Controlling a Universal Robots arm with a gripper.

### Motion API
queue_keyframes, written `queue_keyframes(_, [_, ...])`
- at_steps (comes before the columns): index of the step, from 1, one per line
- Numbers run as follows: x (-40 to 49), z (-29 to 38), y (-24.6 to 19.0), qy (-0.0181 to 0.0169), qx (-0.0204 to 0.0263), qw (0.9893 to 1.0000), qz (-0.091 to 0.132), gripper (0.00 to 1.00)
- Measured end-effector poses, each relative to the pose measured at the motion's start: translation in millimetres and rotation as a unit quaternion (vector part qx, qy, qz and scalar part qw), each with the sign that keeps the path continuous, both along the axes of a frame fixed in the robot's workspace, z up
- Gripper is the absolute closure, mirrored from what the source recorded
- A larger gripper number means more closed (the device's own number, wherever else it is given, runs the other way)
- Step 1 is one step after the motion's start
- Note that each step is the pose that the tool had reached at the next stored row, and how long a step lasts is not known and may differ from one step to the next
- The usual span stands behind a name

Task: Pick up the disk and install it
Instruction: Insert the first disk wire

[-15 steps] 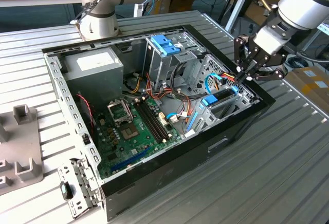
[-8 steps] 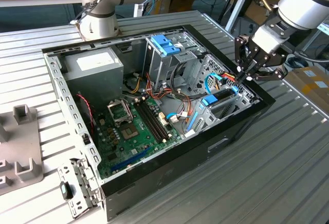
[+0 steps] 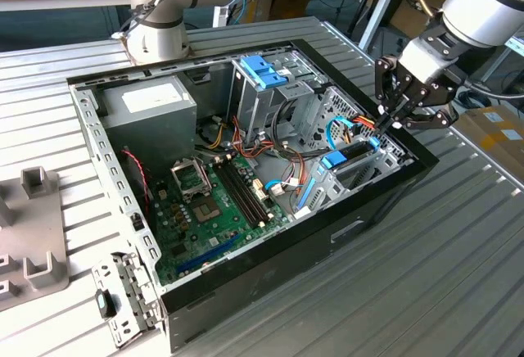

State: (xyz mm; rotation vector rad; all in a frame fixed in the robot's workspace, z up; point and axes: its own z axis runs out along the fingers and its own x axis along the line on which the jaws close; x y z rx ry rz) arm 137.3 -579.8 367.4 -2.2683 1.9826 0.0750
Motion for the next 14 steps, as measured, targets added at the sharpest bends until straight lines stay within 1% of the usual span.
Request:
queue_keyframes(7, [0.0,-0.1,0.0,0.0,0.0,0.9997,-0.025,0.83])
queue_keyframes(9, [0.0,-0.2,0.0,0.0,0.0,0.9993,-0.036,0.83])
queue_keyframes(14, [-0.2,-0.4,0.0,0.0,0.0,0.998,-0.063,0.83])
